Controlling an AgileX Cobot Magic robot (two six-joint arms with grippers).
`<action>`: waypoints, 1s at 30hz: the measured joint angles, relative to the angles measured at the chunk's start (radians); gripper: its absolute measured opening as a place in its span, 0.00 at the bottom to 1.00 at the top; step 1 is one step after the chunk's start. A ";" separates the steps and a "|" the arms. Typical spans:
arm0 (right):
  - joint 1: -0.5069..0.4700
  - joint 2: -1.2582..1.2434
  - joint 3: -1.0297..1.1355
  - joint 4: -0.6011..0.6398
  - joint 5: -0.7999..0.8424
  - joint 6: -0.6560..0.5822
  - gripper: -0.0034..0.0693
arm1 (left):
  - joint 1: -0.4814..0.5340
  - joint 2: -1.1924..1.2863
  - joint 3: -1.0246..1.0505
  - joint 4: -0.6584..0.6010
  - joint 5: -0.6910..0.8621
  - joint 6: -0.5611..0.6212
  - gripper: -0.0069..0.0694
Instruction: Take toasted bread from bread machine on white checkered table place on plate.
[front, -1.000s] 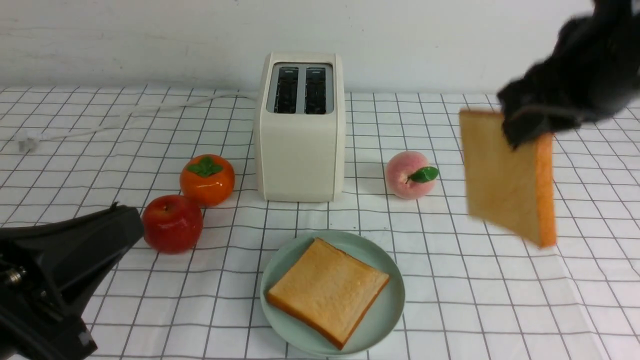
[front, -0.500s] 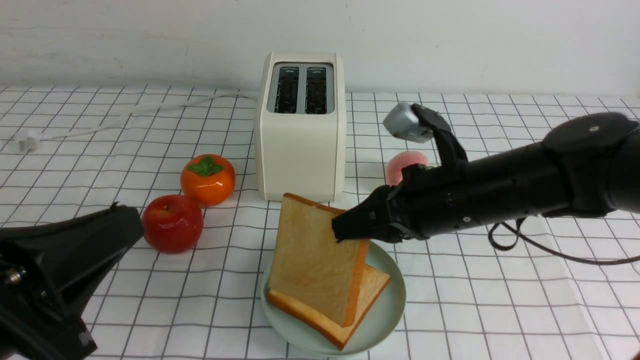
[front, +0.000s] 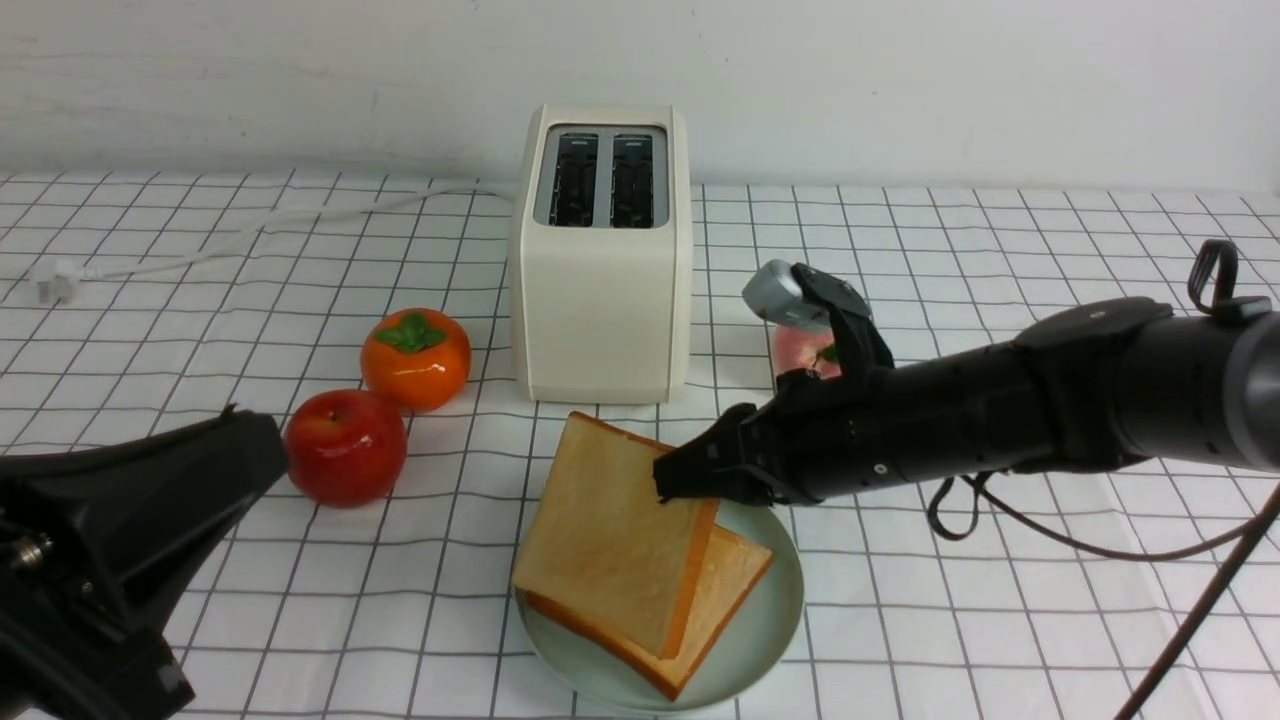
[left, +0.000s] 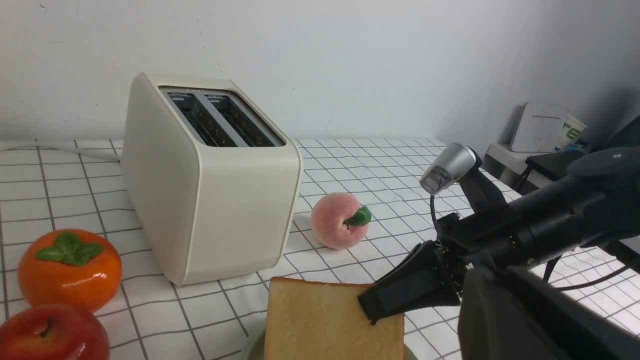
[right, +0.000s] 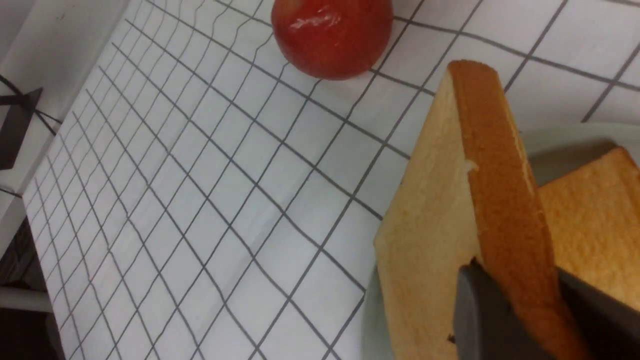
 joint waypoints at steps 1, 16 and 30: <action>0.000 0.000 0.000 -0.002 -0.003 0.000 0.20 | 0.000 0.000 0.000 0.000 0.000 0.000 0.12; -0.050 -0.002 0.000 -0.351 0.002 0.120 0.65 | 0.000 0.000 0.000 0.000 0.000 0.000 0.12; -0.208 -0.470 0.000 -0.916 0.225 0.720 0.25 | 0.000 -0.020 0.000 0.003 0.000 0.000 0.07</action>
